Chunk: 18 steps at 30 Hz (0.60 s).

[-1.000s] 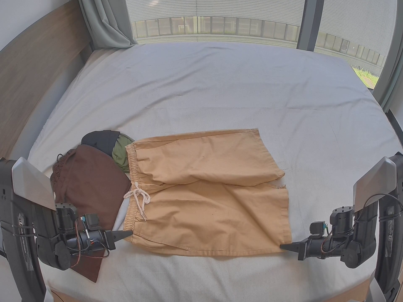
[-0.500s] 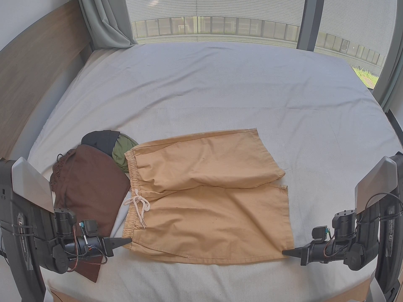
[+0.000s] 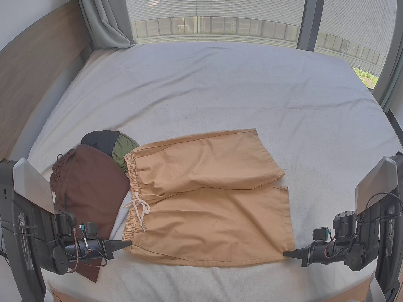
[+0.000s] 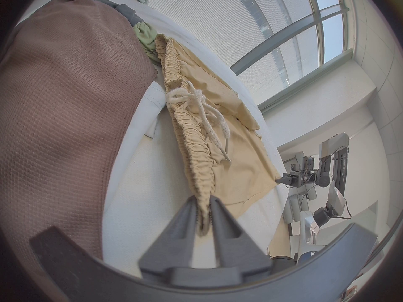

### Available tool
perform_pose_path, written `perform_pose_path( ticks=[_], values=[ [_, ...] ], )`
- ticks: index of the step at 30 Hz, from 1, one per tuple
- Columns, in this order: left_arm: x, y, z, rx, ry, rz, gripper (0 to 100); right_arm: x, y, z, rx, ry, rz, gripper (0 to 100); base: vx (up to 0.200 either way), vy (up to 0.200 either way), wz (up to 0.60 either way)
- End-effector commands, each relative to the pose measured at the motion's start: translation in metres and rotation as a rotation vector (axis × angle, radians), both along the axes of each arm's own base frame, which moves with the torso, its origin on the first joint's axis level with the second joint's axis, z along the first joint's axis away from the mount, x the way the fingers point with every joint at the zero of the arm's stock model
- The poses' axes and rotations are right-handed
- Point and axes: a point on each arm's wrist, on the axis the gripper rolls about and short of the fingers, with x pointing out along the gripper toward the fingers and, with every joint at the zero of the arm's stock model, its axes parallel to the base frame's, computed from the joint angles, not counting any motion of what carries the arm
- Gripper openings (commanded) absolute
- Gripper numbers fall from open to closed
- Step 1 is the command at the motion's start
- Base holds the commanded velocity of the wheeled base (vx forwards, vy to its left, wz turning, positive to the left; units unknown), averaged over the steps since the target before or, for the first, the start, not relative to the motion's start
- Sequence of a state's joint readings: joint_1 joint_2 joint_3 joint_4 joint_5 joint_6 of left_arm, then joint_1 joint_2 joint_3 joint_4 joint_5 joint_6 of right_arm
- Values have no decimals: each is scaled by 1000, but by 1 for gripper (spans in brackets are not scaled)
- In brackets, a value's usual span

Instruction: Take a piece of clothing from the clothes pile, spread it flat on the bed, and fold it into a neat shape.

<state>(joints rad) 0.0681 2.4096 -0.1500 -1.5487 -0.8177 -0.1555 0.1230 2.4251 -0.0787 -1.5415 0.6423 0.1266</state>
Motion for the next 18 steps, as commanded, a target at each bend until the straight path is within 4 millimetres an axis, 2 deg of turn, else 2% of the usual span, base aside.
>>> perform_pose_path(
  ticks=[1,9,18],
  values=[
    [0,2,-3,9,-5,-1,100,1,-1,-1,0,-1,-5,100,0,0,0],
    [4,2,-6,-1,-30,-37,100,4,0,0,4,-14,-4,100,0,0,0],
    [4,2,-20,24,-32,-75,100,5,0,0,6,-17,-3,100,0,0,0]
  ],
)
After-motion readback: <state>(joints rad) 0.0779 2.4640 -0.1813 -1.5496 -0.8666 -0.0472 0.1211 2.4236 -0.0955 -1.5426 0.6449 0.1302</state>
